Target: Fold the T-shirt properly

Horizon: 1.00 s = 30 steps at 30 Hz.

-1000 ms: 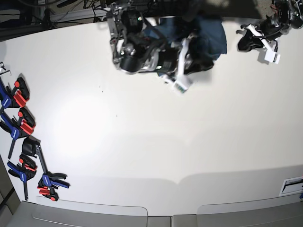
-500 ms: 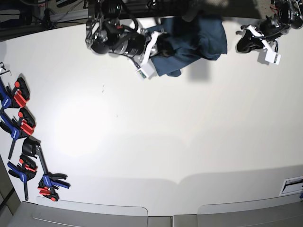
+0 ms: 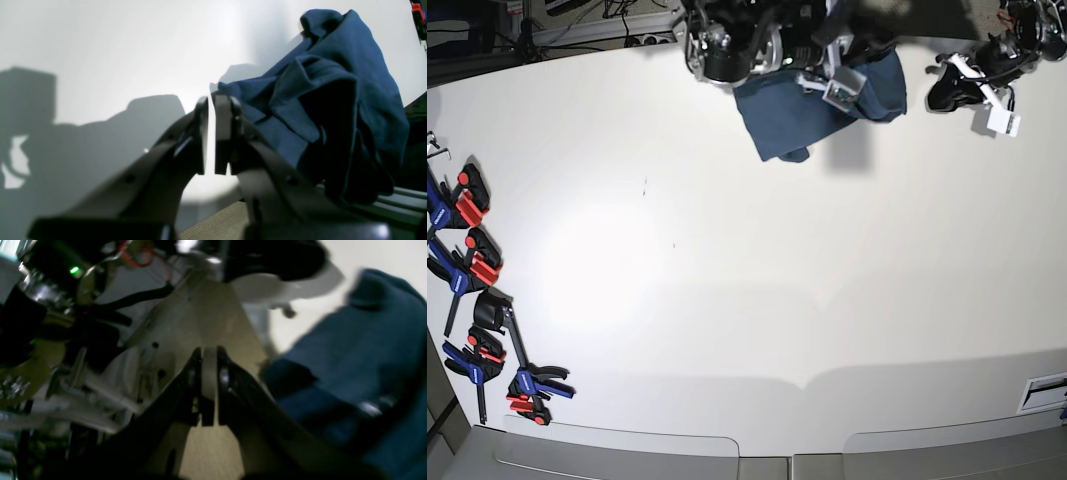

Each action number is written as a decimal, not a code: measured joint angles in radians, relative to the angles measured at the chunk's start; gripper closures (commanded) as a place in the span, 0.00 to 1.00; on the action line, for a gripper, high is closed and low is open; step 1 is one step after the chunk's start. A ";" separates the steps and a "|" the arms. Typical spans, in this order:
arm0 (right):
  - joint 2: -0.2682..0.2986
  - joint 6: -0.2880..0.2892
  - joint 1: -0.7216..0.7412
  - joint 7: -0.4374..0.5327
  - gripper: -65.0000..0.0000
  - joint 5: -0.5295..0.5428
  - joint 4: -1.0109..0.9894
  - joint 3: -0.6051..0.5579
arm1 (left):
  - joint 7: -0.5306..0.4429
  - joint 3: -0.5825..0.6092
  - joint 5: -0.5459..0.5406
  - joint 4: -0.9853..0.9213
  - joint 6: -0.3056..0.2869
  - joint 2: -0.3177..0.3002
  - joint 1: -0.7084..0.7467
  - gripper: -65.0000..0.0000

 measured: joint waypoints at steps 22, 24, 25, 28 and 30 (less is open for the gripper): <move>-0.005 -0.119 0.113 0.113 1.00 -0.228 0.000 0.463 | 0.212 -0.125 -0.461 0.087 0.000 -0.031 0.000 1.00; -0.004 -0.130 0.113 0.113 1.00 -0.232 0.000 0.506 | 0.243 -0.090 -0.487 0.127 -0.001 -0.031 -0.003 1.00; -0.004 -0.132 0.113 0.113 1.00 -0.231 0.000 0.518 | 0.248 -0.066 -0.480 0.145 0.000 -0.031 -0.003 1.00; -0.005 -0.134 0.112 0.113 1.00 -0.212 0.000 0.525 | 0.254 0.023 -0.480 0.200 0.000 -0.030 0.000 1.00; -0.005 -0.134 0.110 0.111 1.00 -0.135 0.000 0.525 | 0.247 0.097 -0.480 0.225 0.000 -0.030 -0.003 1.00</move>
